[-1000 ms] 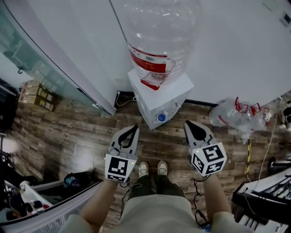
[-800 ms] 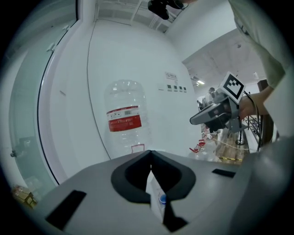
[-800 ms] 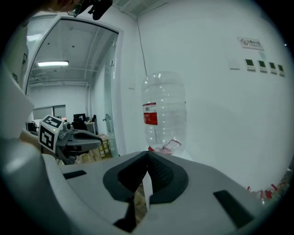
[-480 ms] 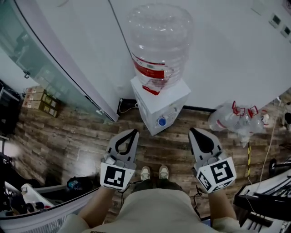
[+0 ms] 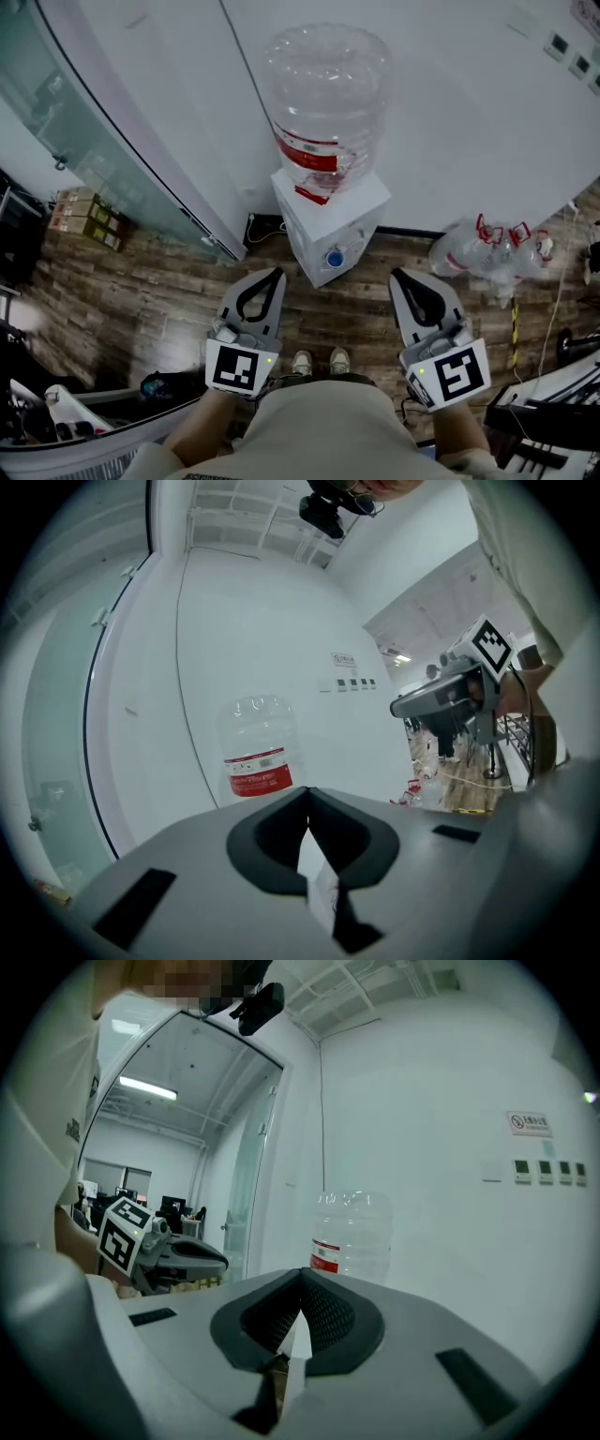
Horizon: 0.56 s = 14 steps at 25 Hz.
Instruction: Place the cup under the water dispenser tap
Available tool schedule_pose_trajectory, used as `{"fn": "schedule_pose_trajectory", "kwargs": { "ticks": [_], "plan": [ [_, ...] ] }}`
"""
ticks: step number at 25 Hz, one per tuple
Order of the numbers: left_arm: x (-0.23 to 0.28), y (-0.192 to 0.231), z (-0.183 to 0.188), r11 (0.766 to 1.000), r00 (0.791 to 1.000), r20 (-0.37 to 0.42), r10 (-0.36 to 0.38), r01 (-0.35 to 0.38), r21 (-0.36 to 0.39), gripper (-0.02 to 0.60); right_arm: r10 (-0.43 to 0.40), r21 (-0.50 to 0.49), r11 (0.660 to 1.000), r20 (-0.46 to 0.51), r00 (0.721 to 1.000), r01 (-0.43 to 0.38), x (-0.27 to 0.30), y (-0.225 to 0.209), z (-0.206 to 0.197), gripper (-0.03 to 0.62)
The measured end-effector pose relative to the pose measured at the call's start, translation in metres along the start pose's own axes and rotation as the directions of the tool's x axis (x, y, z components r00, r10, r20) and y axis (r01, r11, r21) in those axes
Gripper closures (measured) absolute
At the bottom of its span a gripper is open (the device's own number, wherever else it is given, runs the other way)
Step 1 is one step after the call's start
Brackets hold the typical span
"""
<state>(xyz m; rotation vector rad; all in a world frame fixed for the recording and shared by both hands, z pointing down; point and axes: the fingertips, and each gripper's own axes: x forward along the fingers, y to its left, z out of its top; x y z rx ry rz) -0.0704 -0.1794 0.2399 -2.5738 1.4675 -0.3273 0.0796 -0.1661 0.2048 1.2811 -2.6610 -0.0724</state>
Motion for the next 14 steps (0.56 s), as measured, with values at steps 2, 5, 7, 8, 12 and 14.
{"fn": "schedule_pose_trajectory", "kwargs": {
  "ticks": [2, 5, 7, 8, 12, 14],
  "plan": [
    [0.0, 0.001, 0.003, 1.0, 1.0, 0.008, -0.003, 0.003, 0.013, 0.575, 0.008, 0.021, 1.0, 0.013, 1.0, -0.008, 0.002, 0.002, 0.002, 0.588],
    [0.001, 0.0, 0.005, 1.0, 1.0, 0.013, -0.009, 0.008, 0.027, 0.575, 0.003, 0.023, 1.0, 0.006, 1.0, -0.004, 0.003, 0.002, 0.002, 0.588],
    [0.003, -0.001, 0.004, 1.0, 1.0, 0.009, -0.012, 0.012, 0.019, 0.575, -0.001, 0.018, 1.0, -0.006, 1.0, 0.001, 0.004, 0.001, -0.001, 0.588],
    [0.004, -0.001, 0.003, 1.0, 1.0, 0.007, -0.014, 0.014, 0.02, 0.575, -0.003, 0.015, 1.0, -0.014, 1.0, 0.003, 0.005, 0.0, -0.002, 0.588],
    [0.008, 0.0, 0.005, 1.0, 1.0, 0.011, -0.015, 0.015, 0.013, 0.575, -0.017, 0.007, 1.0, -0.025, 1.0, 0.017, 0.006, -0.003, -0.006, 0.588],
    [0.01, 0.001, 0.006, 1.0, 1.0, 0.012, -0.011, 0.011, 0.004, 0.575, -0.024, 0.009, 1.0, -0.024, 0.999, 0.025, 0.006, -0.005, -0.006, 0.588]
  ]
}}
